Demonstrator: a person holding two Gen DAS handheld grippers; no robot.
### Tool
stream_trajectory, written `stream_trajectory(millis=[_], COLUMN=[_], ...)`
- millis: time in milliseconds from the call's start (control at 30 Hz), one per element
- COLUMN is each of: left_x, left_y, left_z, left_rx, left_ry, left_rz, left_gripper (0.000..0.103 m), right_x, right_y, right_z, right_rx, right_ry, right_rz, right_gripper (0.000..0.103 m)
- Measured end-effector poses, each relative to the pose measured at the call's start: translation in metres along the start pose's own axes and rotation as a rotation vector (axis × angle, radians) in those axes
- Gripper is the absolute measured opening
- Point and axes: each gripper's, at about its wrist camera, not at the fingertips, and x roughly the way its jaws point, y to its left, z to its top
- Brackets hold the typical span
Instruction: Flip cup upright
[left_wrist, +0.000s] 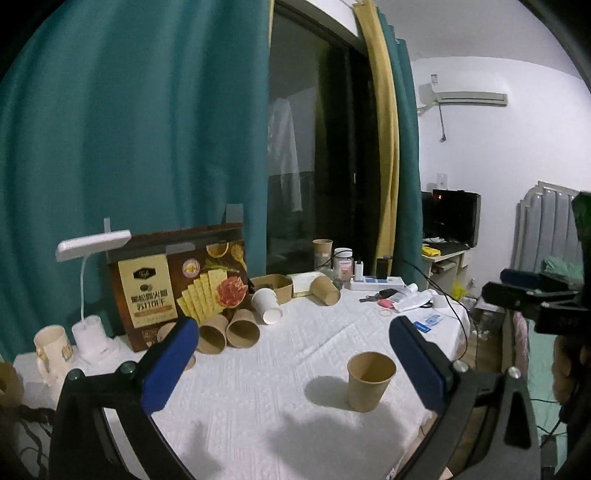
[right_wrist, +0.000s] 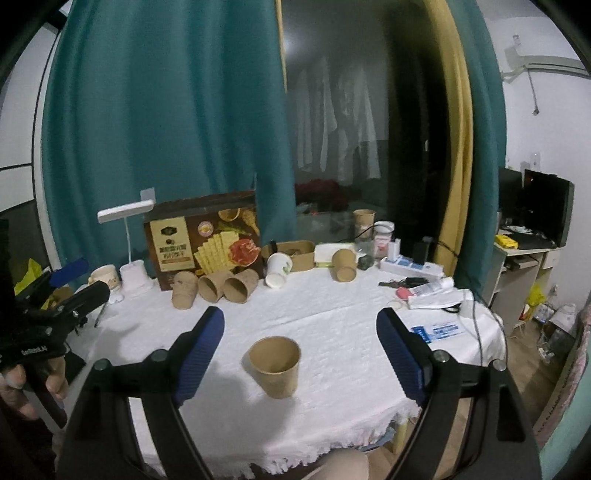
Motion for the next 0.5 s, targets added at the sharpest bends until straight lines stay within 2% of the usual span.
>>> stream_trajectory(millis=[267, 500], left_x=[0.002, 0.004], left_y=[0.011, 0.014], left_z=[-0.011, -0.010], left_rx=[-0.040, -0.062], left_ry=[0.016, 0.018], left_rz=[0.042, 0.056], left_gripper=[0.103, 0.103], right_x=[0.024, 0.033], right_y=[0.013, 0.004], right_z=[-0.012, -0.017], right_rx=[-0.026, -0.011], right_ry=[0.047, 0.056], right_rz=[0.039, 0.045], right_gripper=[0.083, 0.083])
